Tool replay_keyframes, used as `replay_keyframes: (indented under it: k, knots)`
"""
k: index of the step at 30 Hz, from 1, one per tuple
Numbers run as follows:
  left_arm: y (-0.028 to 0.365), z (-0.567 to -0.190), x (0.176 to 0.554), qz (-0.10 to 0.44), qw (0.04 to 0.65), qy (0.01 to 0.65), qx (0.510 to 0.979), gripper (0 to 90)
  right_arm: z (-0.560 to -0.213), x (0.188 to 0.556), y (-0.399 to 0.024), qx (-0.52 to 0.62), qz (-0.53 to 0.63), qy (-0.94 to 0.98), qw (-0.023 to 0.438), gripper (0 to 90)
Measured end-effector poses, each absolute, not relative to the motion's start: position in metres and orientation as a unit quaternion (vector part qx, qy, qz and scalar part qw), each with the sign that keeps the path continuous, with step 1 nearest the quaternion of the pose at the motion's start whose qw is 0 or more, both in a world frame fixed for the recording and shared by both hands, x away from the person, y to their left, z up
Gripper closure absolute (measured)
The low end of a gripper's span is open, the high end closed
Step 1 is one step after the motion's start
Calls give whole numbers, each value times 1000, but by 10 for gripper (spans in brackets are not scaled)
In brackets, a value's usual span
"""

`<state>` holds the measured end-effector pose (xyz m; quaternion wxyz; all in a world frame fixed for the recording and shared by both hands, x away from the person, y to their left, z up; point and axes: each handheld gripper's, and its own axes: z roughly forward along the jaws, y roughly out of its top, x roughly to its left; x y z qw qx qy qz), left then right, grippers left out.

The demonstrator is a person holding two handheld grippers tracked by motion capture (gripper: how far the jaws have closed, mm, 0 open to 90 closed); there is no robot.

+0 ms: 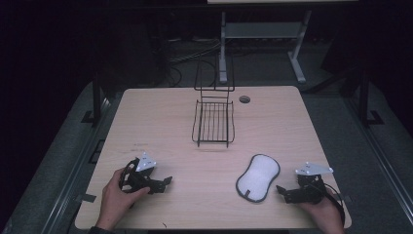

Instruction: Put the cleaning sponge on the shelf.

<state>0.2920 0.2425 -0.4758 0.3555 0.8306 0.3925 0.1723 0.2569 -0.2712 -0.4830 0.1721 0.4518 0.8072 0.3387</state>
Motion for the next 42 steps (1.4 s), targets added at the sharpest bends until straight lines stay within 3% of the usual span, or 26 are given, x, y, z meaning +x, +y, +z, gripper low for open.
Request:
replay_keyframes:
  k: [6, 14, 20, 21, 22, 23, 24, 26, 42]
  knots:
    - [243, -476, 292, 172, 355, 392, 831, 125, -483, 257, -271, 451, 339, 808, 171, 19]
    - [243, -476, 292, 172, 356, 393, 831, 125, -468, 254, -276, 461, 340, 803, 166, 243]
    - [243, -476, 292, 172, 355, 392, 831, 125, -459, 252, -278, 457, 356, 800, 156, 599]
    - [243, -476, 292, 172, 356, 393, 831, 125, -459, 252, -278, 457, 356, 800, 156, 599]
    - [243, -476, 292, 172, 356, 393, 831, 125, -458, 252, -277, 456, 356, 801, 155, 654]
    - [243, -476, 292, 172, 356, 393, 830, 125, -455, 253, -276, 449, 355, 806, 153, 787]
    - [243, -476, 292, 172, 356, 393, 830, 125, -455, 253, -276, 449, 355, 806, 153, 787]
    - [243, -476, 292, 172, 356, 393, 830, 125, -452, 255, -274, 446, 360, 806, 148, 876]
    - [243, -476, 292, 172, 356, 392, 831, 125, -446, 294, -264, 447, 374, 801, 137, 899]
